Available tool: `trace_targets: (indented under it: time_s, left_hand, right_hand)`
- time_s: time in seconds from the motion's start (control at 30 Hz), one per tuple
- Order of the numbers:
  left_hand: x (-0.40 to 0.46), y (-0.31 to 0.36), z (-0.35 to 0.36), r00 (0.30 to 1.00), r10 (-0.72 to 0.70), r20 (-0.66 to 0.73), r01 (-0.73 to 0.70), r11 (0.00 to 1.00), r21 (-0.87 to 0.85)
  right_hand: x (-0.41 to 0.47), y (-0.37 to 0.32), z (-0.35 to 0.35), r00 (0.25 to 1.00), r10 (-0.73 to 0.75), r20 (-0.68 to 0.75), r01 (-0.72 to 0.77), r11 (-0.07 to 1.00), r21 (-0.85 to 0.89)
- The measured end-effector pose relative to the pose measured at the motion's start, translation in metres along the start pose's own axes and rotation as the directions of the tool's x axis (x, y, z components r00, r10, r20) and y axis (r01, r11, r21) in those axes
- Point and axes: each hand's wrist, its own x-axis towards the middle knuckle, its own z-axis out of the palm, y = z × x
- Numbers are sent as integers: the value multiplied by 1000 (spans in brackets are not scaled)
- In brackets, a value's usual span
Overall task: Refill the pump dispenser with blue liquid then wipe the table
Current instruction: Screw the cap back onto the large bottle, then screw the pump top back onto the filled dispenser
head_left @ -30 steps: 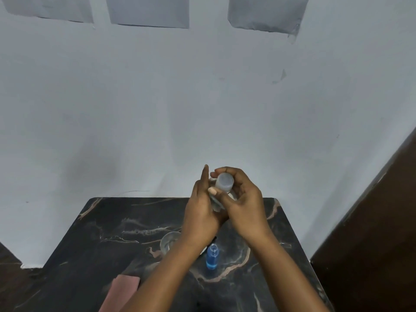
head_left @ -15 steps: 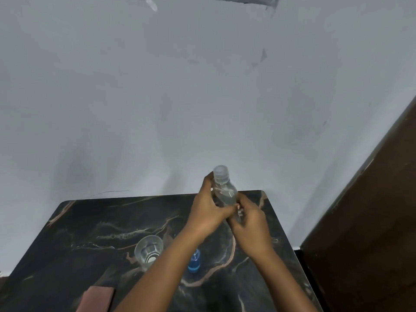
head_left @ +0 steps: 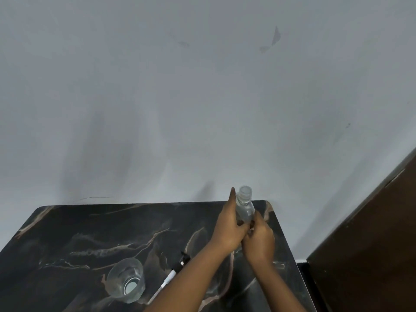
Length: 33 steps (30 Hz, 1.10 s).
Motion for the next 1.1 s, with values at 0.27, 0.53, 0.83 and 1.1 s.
trace_targets:
  time_s: [0.27, 0.53, 0.83, 1.1]
  left_hand:
    - [57, -72, 43, 999, -53, 1, 53, 997, 58]
    - [93, -100, 72, 999, -45, 15, 43, 993, 110]
    - [52, -85, 46, 997, -74, -33, 78, 991, 108]
    - [-70, -60, -46, 970, 153, -190, -117, 975, 188]
  right_hand:
    - [43, 65, 57, 993, 116, -27, -113, 989, 90]
    - [70, 100, 73, 990, 97, -104, -96, 995, 19]
    - [75, 105, 75, 995, 94, -45, -89, 990, 105]
    - [15, 90, 68, 922, 359, -143, -291, 889, 354]
